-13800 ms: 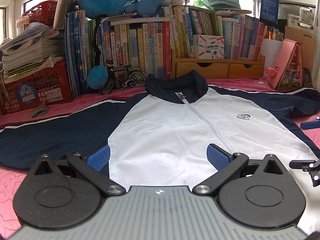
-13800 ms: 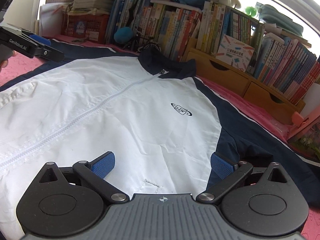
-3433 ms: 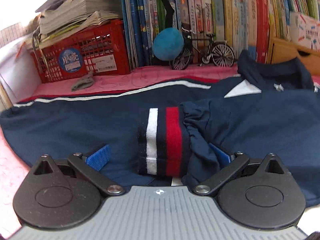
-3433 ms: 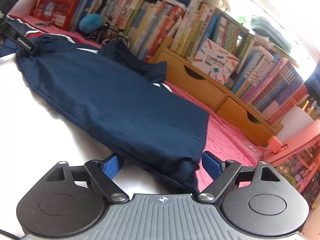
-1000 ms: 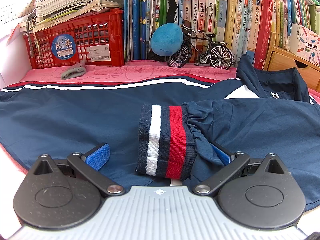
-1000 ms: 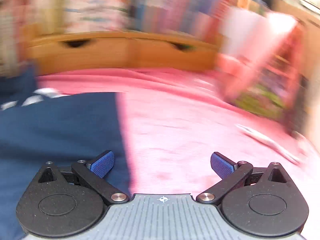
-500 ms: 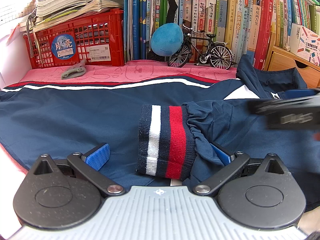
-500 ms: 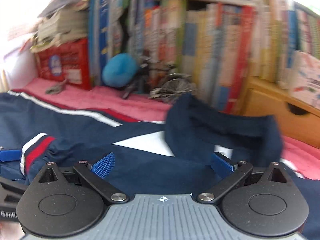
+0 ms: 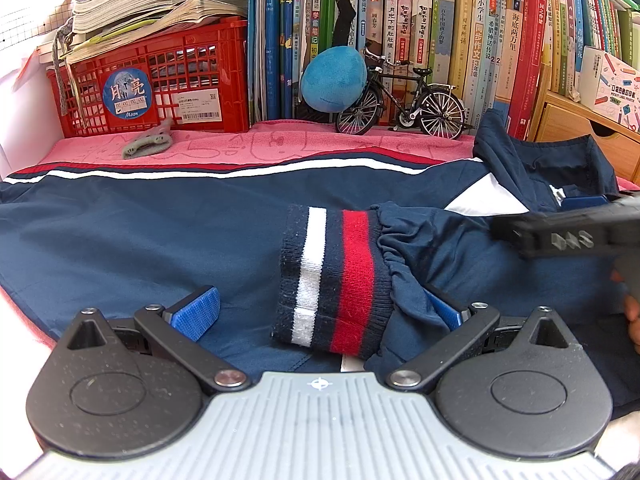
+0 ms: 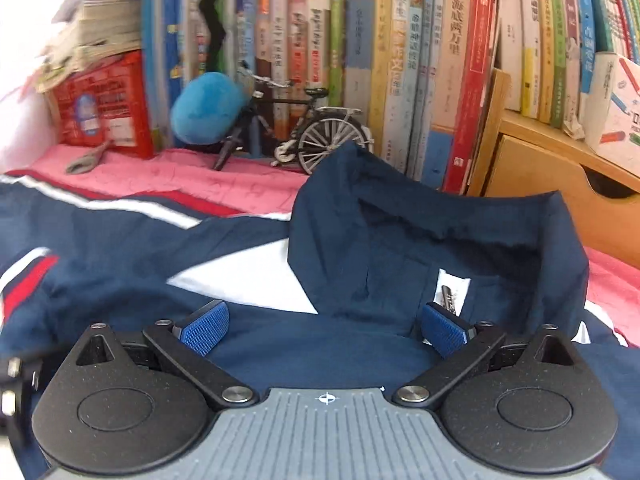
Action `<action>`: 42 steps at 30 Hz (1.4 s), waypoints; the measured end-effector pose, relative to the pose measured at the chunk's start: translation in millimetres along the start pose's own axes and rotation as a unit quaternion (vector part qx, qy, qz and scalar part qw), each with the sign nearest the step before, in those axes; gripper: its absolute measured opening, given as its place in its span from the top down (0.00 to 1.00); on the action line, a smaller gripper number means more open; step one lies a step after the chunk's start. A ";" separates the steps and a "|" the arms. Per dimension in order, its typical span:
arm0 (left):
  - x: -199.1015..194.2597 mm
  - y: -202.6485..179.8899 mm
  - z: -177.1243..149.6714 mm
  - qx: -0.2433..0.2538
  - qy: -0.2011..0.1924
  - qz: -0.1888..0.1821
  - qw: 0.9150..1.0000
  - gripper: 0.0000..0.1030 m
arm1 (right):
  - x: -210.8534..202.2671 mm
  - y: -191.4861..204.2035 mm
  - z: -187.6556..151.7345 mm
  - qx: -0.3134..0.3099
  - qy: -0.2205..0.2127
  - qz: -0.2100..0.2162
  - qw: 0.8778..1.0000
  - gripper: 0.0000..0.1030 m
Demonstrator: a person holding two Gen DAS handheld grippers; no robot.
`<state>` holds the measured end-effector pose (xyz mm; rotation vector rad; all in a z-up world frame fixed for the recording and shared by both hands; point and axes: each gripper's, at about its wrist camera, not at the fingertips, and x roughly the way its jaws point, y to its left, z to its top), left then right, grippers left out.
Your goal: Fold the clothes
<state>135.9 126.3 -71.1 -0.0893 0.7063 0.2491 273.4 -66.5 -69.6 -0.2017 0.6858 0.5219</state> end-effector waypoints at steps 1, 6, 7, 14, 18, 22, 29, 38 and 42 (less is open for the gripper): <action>0.0 0.0 0.0 0.000 0.000 0.000 1.000 0.00 | -4.9 -4.5 -3.8 -0.002 -0.002 -0.001 1.000 0.01; 0.0 0.0 0.0 0.000 0.000 0.000 1.000 0.00 | -27.6 -39.9 -24.0 0.012 -0.012 -0.062 0.998 0.00; 0.0 -0.1 -0.1 0.000 0.000 0.000 1.000 0.00 | -32.2 -53.9 -30.6 0.029 -0.011 -0.087 0.996 0.00; 0.0 -0.1 -0.2 0.000 0.000 0.000 1.000 0.00 | -73.6 -150.8 -82.6 0.156 0.011 -0.291 0.944 0.00; 0.1 -0.1 -0.2 0.000 0.000 0.000 1.000 0.00 | -105.2 -178.5 -100.7 0.193 0.037 -0.429 0.881 0.00; 0.0 0.2 -0.2 -0.001 0.000 -0.001 1.000 0.00 | -145.5 -151.7 -109.3 0.145 -0.008 -0.359 0.922 0.00; -1.0 3.9 0.5 -0.005 -0.003 -0.009 1.000 0.00 | -173.3 -58.9 -92.5 0.115 -0.052 -0.074 0.989 0.00; -33.5 79.4 10.8 -0.069 -0.015 -0.048 0.996 0.00 | -126.4 66.0 -60.8 0.019 -0.068 0.060 0.996 0.00; -49.1 120.8 20.4 -0.085 -0.037 -0.024 0.995 0.00 | -93.0 93.9 -42.8 -0.006 -0.061 0.102 0.993 0.00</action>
